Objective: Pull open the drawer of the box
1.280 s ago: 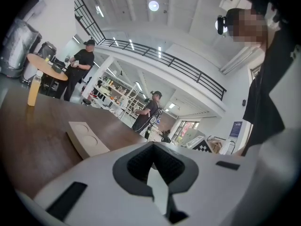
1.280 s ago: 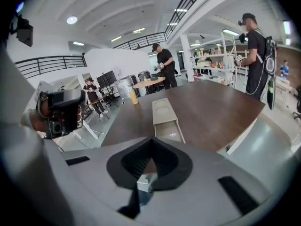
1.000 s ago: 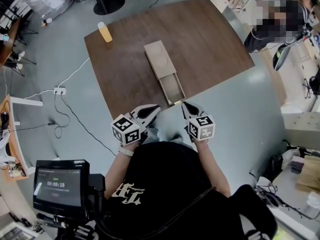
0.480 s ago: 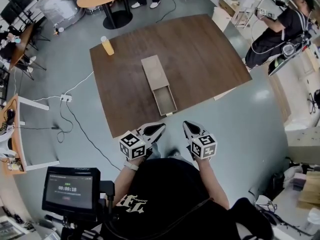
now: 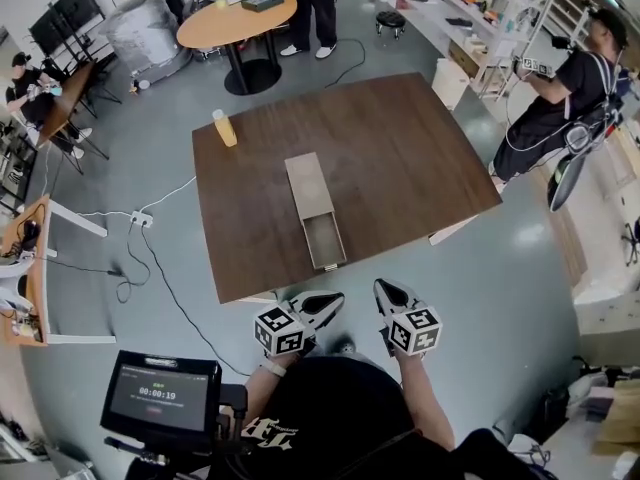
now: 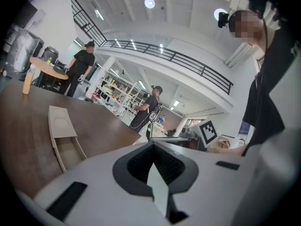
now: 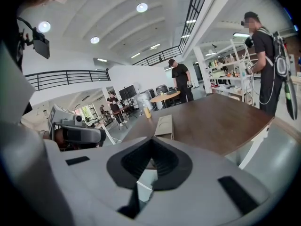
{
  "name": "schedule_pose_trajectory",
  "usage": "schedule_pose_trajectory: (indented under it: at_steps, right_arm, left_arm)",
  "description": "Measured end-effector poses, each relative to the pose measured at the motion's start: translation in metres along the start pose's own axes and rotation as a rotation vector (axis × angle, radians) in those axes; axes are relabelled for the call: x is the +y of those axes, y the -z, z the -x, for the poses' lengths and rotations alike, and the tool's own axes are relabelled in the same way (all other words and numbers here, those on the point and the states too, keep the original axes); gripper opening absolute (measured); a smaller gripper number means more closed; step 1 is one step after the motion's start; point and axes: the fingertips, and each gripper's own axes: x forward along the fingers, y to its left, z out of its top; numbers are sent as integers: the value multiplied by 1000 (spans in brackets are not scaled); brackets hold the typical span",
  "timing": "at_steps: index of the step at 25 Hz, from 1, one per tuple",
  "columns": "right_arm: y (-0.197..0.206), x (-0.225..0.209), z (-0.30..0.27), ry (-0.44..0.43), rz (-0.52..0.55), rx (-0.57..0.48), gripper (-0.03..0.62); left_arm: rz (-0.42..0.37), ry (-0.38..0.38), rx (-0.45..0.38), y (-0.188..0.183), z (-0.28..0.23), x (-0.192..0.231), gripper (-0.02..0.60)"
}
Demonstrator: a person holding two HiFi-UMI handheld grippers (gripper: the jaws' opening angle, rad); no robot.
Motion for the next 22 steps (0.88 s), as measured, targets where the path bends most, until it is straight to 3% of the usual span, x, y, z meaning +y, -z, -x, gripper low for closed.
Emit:
schedule_pose_trajectory:
  at_steps: [22]
  right_arm:
    - [-1, -10, 14, 19, -5, -20, -13]
  left_arm:
    - [20, 8, 29, 15, -14, -1, 0]
